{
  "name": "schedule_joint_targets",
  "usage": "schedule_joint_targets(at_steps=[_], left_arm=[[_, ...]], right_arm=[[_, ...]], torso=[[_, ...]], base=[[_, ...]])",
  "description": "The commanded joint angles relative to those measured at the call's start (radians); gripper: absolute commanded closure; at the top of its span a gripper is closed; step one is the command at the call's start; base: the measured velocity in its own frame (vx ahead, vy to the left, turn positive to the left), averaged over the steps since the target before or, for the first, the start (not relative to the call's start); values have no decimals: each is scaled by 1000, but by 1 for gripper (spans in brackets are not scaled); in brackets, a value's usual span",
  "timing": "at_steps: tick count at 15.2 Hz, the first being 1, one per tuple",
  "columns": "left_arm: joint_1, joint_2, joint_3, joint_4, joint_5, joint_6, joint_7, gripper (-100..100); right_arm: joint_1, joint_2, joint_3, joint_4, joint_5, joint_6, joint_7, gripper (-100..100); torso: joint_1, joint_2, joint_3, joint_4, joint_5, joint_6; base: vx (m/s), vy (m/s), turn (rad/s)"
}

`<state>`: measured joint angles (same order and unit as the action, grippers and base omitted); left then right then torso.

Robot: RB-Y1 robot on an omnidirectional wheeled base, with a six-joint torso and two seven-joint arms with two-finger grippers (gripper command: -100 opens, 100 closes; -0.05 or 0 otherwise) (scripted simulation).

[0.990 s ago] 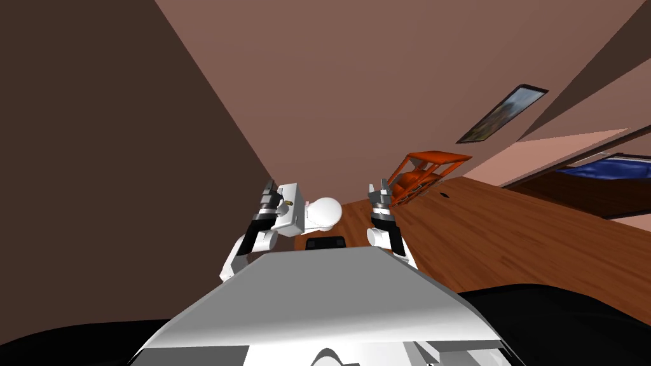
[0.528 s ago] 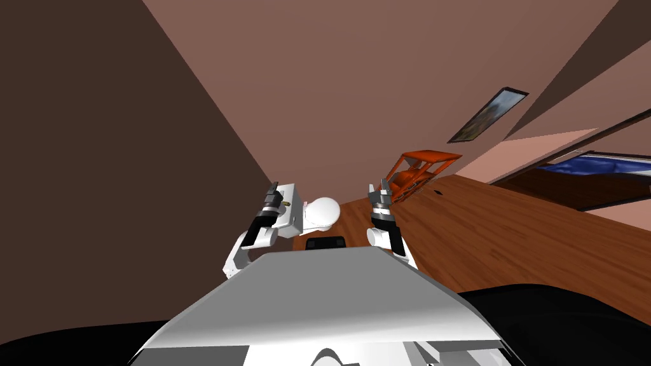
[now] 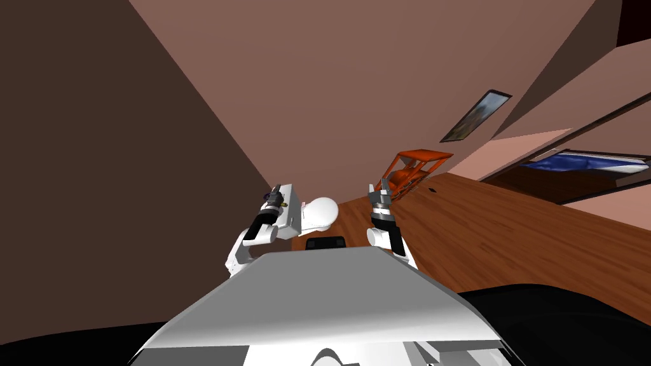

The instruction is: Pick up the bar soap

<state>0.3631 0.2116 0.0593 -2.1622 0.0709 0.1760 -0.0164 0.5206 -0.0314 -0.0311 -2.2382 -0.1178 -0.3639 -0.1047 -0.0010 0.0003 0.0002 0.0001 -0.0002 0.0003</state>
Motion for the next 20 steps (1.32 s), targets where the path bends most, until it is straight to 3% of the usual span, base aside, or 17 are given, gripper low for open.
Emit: schedule_joint_targets(at_steps=[1, 3, 4, 8, 9, 12, 13, 16, 17, 20], left_arm=[[-20, 2, 7, 15, 5, 50, -12, -100], [-20, 2, 7, 15, 5, 89, -12, -100], [-47, 5, 17, 38, 11, 113, -28, -100], [-47, 5, 17, 38, 11, 173, -28, -100], [-74, 8, 27, 62, 18, 208, -44, -100], [-74, 8, 27, 62, 18, 258, -44, -100], [-102, 10, 38, 86, 25, 283, -60, -100], [-102, 10, 38, 86, 25, 344, -60, -100], [-132, 13, 50, 110, 31, 369, -75, -100], [-132, 13, 50, 110, 31, 429, -75, -100]], right_arm=[[0, 0, 0, 0, 0, 0, 0, 0], [0, 0, 0, 0, 0, 0, 0, 0], [0, 0, 0, 0, 0, 0, 0, 0], [0, 0, 0, 0, 0, 0, 0, 0], [0, 0, 0, 0, 0, 0, 0, 0], [0, 0, 0, 0, 0, 0, 0, 0], [0, 0, 0, 0, 0, 0, 0, 0], [0, 0, 0, 0, 0, 0, 0, 0], [0, 0, 0, 0, 0, 0, 0, 0], [0, 0, 0, 0, 0, 0, 0, 0]], torso=[[0, 0, 0, 0, 0, 0], [0, 0, 0, 0, 0, 0], [0, 0, 0, 0, 0, 0], [0, 0, 0, 0, 0, 0], [1, 0, 0, 0, 0, 0], [0, 0, 0, 0, 0, 0], [1, 0, 0, 0, 0, -1], [0, 0, 0, 0, 0, 0], [0, 0, 0, 0, 0, 0], [0, 0, 0, 0, 0, 0]], base=[[-6, -17, -93], [-2, -10, -14], [-3, -16, -77], [-3, -11, -28], [-4, -12, -76], [-4, -10, -39], [-4, -13, -53], [-6, -11, -37], [-5, -13, -67], [-6, -10, -30]])
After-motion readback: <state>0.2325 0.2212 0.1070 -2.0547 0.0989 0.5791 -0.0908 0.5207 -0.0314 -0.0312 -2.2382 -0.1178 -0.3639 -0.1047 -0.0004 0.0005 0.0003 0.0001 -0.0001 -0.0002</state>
